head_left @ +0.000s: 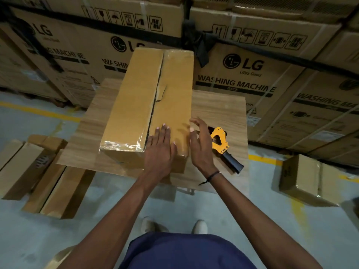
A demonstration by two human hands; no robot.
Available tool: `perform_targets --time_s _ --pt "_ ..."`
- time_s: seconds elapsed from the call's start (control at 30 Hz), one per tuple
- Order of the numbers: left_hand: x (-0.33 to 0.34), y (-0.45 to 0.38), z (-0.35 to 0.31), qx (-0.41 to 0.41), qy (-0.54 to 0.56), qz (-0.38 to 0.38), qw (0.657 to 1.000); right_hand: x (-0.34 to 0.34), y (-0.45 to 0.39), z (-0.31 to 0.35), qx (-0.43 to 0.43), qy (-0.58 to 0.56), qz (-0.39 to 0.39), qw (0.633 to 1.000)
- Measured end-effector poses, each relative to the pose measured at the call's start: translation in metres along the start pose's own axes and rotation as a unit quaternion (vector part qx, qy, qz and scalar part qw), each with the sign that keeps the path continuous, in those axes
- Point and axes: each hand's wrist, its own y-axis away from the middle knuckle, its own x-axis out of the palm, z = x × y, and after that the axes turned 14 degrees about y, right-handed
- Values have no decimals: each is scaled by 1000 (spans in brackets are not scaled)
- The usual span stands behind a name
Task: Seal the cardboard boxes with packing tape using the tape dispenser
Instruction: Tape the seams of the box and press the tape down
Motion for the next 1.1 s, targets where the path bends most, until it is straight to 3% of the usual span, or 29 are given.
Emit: perform_targets --time_s 0.13,0.3,0.37,0.53,0.67,0.8,0.93,1.1 --pt "-2 -4 2 -1 -39 25 999 37 11 10 10 14 -1 1000" --pt "-3 -4 10 21 -14 38 999 62 20 -10 -25 143 -47 988" --pt "-4 -7 27 72 -7 46 996 65 20 -10 -14 145 -75 987" --pt "-25 -17 66 221 -102 157 957 71 23 -14 -6 123 -99 988" --pt "-40 -22 97 348 -159 137 914 71 27 -10 3 92 -117 989" --pt "-61 -29 145 412 -170 113 888 69 29 -2 5 75 -130 989" --pt "-78 -31 177 408 -128 90 899 74 30 4 14 77 -129 989" --pt "-81 -23 200 309 -34 48 949 79 31 8 51 60 -133 988"
